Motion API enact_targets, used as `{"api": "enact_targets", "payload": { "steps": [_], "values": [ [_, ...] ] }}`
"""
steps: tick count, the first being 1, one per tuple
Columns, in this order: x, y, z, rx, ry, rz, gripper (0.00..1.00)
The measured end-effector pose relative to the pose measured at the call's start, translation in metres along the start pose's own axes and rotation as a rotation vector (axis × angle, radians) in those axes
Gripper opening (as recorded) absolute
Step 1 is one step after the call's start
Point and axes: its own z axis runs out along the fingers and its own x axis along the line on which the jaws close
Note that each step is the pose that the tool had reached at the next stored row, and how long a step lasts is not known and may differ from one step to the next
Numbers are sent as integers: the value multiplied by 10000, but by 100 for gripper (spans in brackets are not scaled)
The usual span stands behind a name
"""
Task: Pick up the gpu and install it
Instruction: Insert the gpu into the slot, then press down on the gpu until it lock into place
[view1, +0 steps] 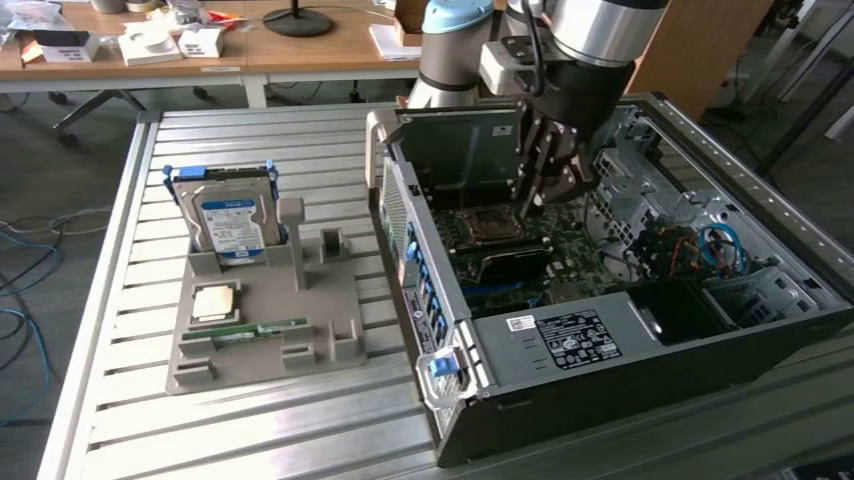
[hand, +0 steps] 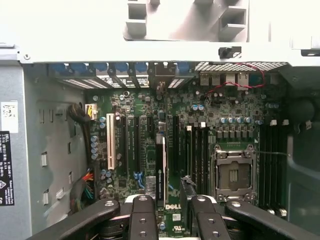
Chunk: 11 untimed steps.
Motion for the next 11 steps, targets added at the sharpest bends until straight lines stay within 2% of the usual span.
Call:
{"api": "enact_targets", "payload": {
  "steps": [5,11],
  "values": [
    [-2,1,-56,0,0,0,33],
    [-2,1,-57,0,0,0,33]
  ]
}}
